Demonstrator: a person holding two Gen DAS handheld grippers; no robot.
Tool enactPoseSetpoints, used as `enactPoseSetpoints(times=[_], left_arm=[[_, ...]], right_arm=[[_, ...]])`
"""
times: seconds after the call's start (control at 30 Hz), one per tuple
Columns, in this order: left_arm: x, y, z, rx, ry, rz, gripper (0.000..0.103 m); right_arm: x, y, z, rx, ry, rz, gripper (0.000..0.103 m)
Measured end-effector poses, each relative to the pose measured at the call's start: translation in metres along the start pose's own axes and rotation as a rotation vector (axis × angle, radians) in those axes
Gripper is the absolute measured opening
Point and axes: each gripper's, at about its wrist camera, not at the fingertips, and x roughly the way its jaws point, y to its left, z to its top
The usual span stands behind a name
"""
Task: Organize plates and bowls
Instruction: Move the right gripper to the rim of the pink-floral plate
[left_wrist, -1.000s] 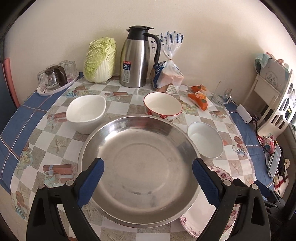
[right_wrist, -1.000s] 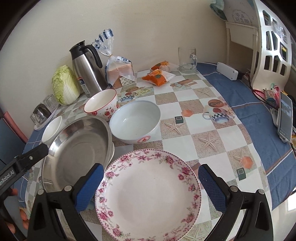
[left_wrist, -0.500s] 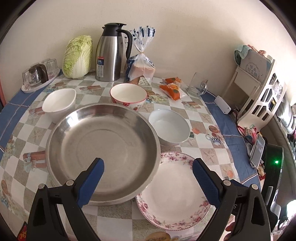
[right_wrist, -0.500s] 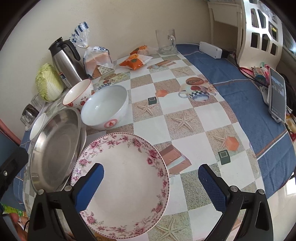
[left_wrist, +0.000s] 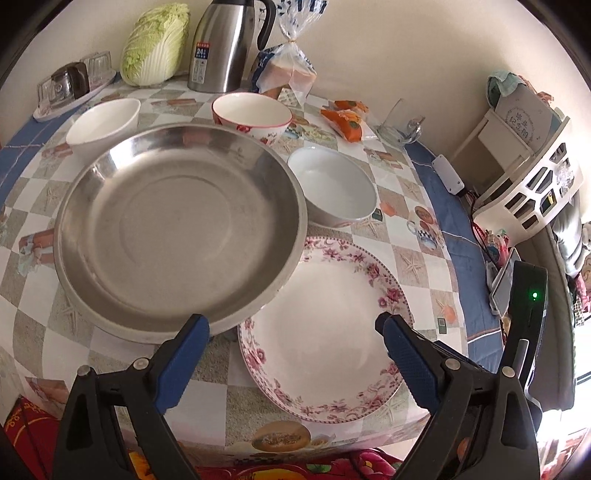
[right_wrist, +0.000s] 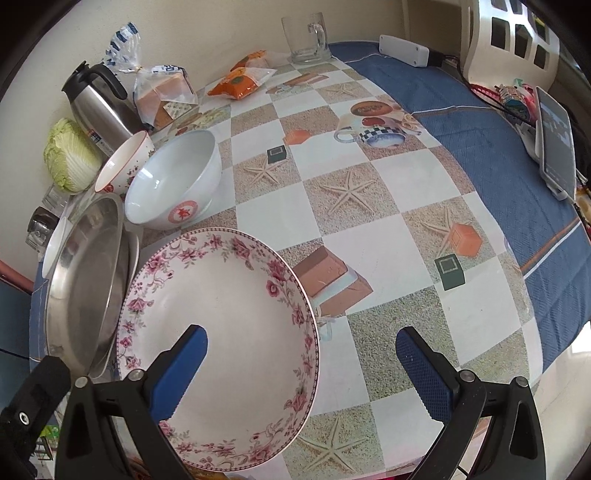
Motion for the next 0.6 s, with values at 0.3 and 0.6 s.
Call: enactPoseSetpoints(times=[0.3, 0.6], left_arm=[[0.0075, 0.0022, -0.0027, -0.023, 0.024, 0.019, 0.096], [0.0062, 0.0028, -0.0030, -0.042, 0.035, -0.003, 0.096]], right_arm=[[0.0087, -0.0052, 0.0003, 0.048, 0.041, 0.029, 0.102], [0.0074, -0.0088, 0.0002, 0.077, 0.045, 0.050, 0.064]])
